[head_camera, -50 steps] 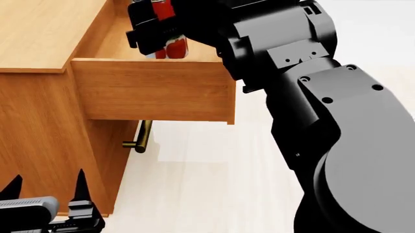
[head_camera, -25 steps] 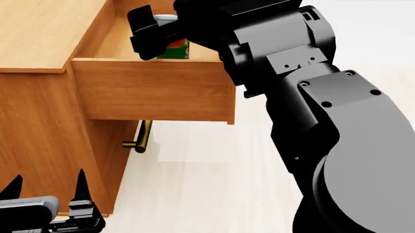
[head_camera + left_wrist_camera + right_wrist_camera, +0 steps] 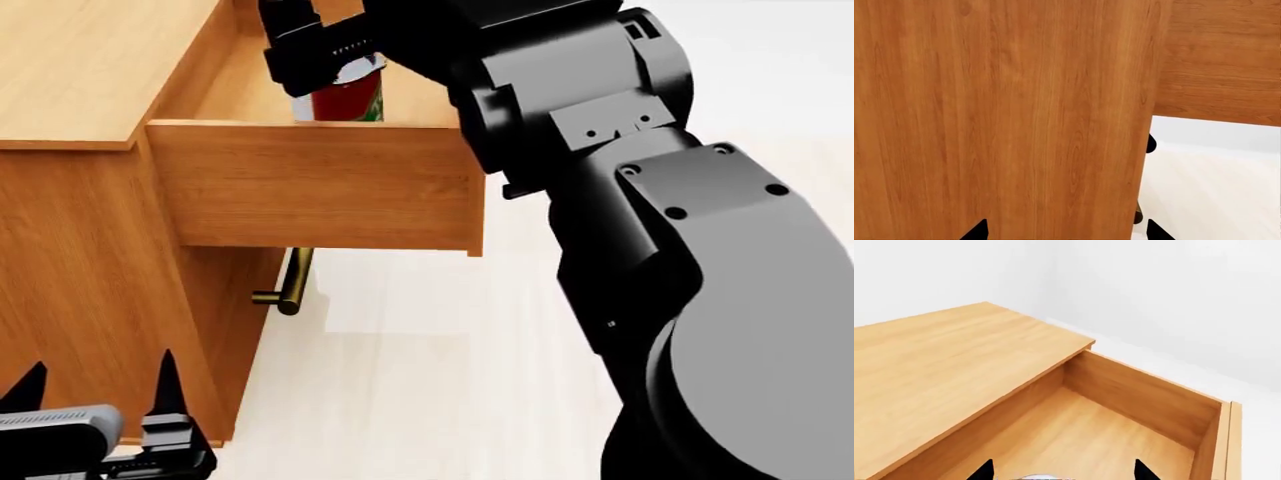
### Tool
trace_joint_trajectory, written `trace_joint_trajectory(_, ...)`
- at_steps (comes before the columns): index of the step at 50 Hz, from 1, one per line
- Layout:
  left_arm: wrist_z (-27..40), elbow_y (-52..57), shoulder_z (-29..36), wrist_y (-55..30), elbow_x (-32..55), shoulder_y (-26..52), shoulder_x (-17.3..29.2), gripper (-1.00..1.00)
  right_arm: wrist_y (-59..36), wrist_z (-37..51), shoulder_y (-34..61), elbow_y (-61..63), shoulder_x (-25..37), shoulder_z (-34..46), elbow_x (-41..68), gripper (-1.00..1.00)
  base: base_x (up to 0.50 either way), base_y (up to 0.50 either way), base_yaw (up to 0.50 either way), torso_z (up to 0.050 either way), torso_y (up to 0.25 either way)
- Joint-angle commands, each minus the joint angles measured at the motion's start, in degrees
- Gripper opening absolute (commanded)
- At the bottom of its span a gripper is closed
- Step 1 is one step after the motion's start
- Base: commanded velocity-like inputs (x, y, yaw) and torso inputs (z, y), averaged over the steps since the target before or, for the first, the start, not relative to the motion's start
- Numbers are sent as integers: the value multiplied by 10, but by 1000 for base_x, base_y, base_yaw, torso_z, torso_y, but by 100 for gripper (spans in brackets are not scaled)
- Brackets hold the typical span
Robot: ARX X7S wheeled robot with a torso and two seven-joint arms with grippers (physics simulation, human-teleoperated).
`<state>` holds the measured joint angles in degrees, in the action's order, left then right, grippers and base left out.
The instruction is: Put the ketchup in the top drawer of the cabinet.
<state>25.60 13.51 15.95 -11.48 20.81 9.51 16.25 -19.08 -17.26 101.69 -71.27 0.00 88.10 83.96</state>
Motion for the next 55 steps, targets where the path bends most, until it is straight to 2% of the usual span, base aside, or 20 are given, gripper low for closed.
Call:
trace_joint_trajectory(1, 1, -1, 3, 1, 1, 0, 1, 100, 74, 24, 7, -14, 0, -5, 37, 100, 0, 0, 0, 0, 0)
trace_joint_trajectory(10, 3, -3, 6, 1, 1, 3, 1, 100, 152, 51, 5, -28, 0, 8, 96, 100, 0, 0, 0, 0, 0)
trace_joint_trajectory(12, 4, -2, 6, 0, 2, 3, 2, 100, 144, 61, 18, -33, 0, 15, 106, 100, 0, 0, 0, 0, 0)
trace_joint_trajectory(22, 27, 75, 23, -14, -38, 12, 20, 100, 209, 64, 40, -37, 1, 25, 160, 100, 0, 0, 0, 0, 0)
trace_joint_trajectory(33, 38, 121, 30, -26, -54, 15, 31, 100, 268, 72, 47, -30, 11, 72, 189, 100, 0, 0, 0, 0, 0)
trace_joint_trajectory(37, 40, 140, 32, -30, -58, 13, 36, 100, 318, 192, 62, 229, 141, 68, 168, 100, 0, 0, 0, 0, 0)
trace_joint_trajectory(41, 43, 149, 32, -34, -59, 13, 39, 100, 345, 248, 69, 341, 200, 66, 150, 100, 0, 0, 0, 0, 0)
trace_joint_trajectory(55, 48, 166, 33, -40, -58, 11, 43, 100, 384, 334, 66, 508, 296, 70, 105, 100, 0, 0, 0, 0, 0)
